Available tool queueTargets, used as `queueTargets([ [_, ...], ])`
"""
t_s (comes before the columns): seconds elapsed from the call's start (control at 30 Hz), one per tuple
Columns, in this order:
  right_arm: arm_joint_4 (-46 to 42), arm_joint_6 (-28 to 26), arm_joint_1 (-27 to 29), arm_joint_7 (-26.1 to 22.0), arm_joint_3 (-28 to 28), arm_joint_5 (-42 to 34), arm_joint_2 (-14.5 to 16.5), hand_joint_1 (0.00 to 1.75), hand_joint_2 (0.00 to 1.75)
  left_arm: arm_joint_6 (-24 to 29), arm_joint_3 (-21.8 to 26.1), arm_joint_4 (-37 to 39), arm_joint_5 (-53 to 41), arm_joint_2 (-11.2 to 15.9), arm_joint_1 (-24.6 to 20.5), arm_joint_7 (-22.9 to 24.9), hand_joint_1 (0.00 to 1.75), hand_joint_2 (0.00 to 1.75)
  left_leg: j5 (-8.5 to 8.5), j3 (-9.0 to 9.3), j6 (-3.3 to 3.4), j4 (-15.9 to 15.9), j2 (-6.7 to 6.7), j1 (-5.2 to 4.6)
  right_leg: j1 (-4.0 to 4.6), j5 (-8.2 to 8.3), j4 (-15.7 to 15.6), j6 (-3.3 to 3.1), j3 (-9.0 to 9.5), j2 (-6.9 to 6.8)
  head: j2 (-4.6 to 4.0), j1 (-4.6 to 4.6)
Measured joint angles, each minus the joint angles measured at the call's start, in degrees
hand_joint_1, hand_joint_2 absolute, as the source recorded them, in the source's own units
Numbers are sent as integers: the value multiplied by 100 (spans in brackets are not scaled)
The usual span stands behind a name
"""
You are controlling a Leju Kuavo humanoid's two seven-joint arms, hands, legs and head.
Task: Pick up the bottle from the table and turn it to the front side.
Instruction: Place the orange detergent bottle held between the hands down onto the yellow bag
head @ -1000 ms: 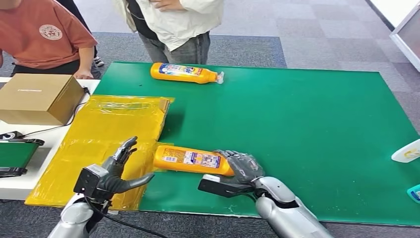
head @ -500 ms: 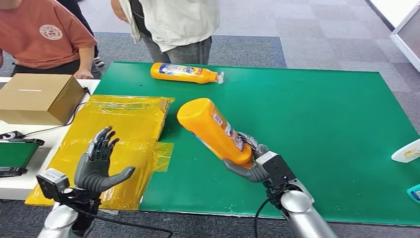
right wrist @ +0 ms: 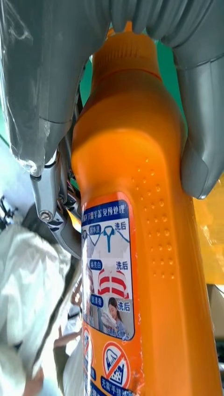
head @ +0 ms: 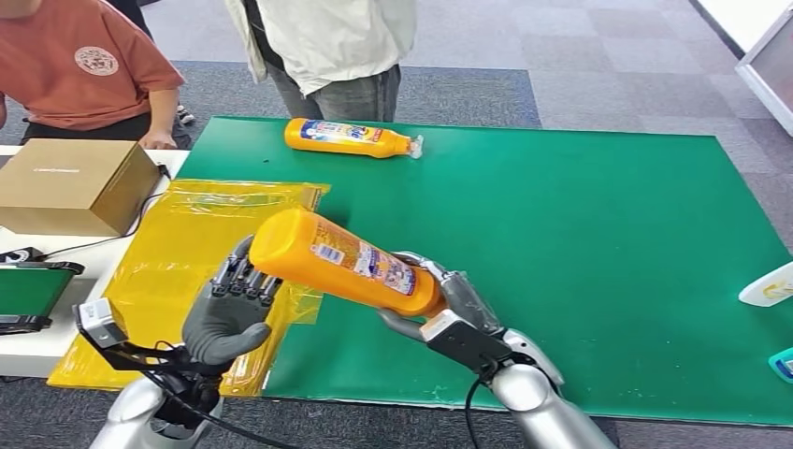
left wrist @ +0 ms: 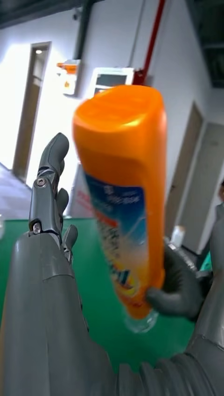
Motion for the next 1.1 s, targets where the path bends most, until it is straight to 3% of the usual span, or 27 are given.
queueTargets([
  [0.3,-1,-439,-71,-89,347,508,27,175,175,-21,-381,3,367,17,-188,73,0,175,0,0,0,0,0,0,0,0,0,0,-2,1,1,-1],
  [0.63,-58,-1025,-12,61,863,1363,27,175,175,224,-419,46,586,-36,-275,148,0,175,-1,0,-1,0,1,1,0,-3,0,-3,-5,1,1,1],
  [0.9,-41,-1265,5,131,1058,1637,25,175,175,293,-419,50,639,-92,-285,224,3,175,-1,0,-1,0,1,1,0,-2,0,-3,-5,1,0,0],
  [1.03,-14,-1319,-40,198,1112,1717,25,175,175,320,-454,84,525,-92,-313,246,175,175,0,0,-1,0,1,1,0,-2,0,-3,-5,1,1,0],
  [1.1,11,-1335,-49,225,1120,1716,25,175,175,361,-472,101,405,-92,-324,238,175,175,0,0,-1,0,1,1,0,-2,0,-3,-5,1,1,0],
])
